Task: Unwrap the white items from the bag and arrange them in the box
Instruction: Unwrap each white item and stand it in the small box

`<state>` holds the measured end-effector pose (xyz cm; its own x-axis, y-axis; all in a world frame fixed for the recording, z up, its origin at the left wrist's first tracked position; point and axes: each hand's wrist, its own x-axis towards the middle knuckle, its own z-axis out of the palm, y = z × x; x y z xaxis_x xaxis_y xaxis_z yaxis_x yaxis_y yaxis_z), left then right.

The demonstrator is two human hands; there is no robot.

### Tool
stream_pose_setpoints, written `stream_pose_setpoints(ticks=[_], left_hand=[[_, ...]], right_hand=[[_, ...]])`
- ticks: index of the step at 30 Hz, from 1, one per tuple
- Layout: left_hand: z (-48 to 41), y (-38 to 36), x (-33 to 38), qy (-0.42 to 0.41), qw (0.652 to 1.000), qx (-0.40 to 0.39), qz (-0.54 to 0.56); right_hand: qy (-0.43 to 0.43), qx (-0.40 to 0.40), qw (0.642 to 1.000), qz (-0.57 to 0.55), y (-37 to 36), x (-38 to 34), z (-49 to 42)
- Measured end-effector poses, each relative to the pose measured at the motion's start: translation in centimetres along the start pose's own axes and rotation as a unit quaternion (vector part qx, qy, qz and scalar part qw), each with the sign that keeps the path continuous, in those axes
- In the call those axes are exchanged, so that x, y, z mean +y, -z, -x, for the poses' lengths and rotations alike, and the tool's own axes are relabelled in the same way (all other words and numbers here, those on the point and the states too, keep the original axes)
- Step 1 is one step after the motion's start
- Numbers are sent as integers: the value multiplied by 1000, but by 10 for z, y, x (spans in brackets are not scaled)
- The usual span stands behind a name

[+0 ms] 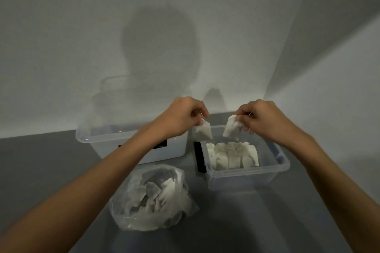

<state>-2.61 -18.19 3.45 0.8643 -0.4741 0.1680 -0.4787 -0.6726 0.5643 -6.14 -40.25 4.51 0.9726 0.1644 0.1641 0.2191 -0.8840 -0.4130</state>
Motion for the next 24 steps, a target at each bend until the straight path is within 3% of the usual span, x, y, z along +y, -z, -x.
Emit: stream_pose_setpoints(ticks=[6,17,24], left_hand=[[-35,-41,24,-14,999,-38,15],[-90,-160,25,41,984,-172,-3],[-98,-206,18,108,976,-192,5]], right_hand=[[-42,15,996,78,-5,60,-6],[-70,-169,963,200,-64,108,-26],[-51,-200,957,203,-86,126,-30]])
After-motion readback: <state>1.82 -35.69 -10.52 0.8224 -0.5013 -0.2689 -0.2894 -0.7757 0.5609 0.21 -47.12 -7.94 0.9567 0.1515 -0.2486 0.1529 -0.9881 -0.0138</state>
